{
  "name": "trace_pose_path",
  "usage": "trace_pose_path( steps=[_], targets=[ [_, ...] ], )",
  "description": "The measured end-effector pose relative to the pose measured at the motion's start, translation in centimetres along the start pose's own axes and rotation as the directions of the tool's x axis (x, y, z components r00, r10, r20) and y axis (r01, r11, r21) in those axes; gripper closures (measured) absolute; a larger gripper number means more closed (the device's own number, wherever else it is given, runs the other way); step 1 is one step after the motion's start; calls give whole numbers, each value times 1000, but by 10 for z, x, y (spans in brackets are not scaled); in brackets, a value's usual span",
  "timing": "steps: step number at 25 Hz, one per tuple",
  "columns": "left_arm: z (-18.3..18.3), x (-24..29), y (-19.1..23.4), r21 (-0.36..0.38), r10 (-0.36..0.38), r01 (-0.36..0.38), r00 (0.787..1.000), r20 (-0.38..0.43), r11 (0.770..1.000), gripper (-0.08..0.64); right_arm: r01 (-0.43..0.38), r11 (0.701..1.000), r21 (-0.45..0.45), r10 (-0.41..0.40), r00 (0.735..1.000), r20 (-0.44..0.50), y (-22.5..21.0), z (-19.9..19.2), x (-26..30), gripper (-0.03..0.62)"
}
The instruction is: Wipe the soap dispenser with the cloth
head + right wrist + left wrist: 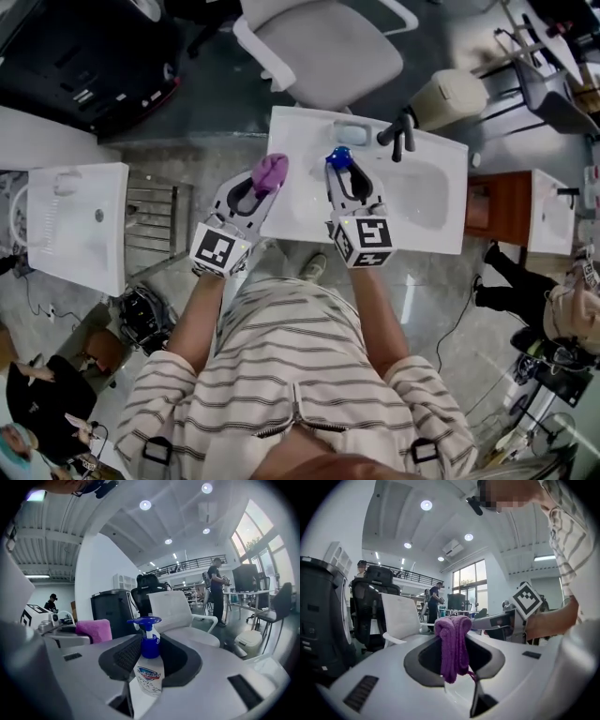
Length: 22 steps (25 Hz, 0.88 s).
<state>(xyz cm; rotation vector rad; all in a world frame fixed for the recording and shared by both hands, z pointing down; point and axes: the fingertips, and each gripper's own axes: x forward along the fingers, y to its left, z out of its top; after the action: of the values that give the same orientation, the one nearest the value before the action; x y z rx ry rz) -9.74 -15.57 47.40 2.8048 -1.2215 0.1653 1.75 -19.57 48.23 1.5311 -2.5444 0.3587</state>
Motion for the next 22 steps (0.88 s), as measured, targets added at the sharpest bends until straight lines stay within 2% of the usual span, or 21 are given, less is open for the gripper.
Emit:
trace_pose_path(
  steps=[12,16,20,22],
  targets=[
    [-45,-1,32,-60,21,-26,996,-86,998,445,76,997,-4,-77,994,-75,-28,-57,111,459],
    [-56,-7,42,-113,20,-31,995,-98,993,445,65,998,-25,-67,992,-109,-26,-75,147,459],
    [-68,-7,48,-104,9,-21,993,-121,994,445,63,997,-39,-68,989,-133,-27,-88,174,459],
    [-71,-7,49,-133,2,-18,993,-115,991,445,73,996,-49,-79,986,-144,-29,-95,182,459]
  ],
)
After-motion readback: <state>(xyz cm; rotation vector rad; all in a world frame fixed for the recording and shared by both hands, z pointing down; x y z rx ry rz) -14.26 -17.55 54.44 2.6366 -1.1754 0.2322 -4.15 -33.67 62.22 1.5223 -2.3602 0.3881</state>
